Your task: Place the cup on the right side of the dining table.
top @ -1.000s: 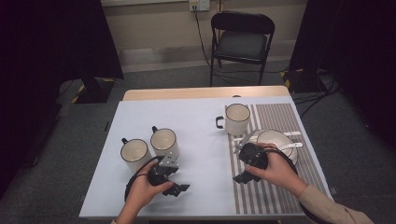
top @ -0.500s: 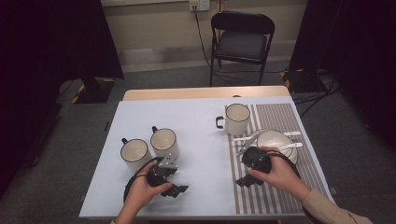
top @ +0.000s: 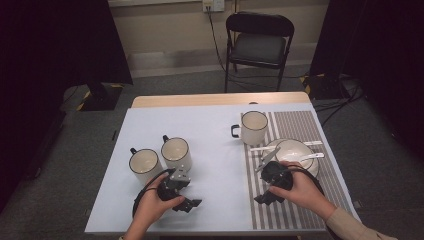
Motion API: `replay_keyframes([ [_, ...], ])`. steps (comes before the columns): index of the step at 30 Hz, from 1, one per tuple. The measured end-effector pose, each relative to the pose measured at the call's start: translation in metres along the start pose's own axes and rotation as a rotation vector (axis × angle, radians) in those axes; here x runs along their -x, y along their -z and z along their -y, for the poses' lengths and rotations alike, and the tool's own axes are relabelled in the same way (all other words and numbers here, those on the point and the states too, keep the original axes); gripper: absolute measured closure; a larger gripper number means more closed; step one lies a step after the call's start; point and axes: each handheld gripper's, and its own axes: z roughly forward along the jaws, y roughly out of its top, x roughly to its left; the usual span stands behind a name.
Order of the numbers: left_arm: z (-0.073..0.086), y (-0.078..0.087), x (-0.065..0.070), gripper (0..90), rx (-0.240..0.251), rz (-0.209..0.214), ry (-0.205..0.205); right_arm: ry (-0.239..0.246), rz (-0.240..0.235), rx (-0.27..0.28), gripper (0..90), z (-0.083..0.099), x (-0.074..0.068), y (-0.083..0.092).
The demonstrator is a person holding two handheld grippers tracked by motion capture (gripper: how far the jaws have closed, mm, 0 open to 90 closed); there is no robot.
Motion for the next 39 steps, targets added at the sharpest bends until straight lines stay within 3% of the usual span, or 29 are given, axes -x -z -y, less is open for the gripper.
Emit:
replay_keyframes([
  [39,0.028,0.017,-0.001,18.4,-0.012,-0.011,0.022,-0.003,-0.027,0.031,17.2,0.037,0.0,0.001],
])
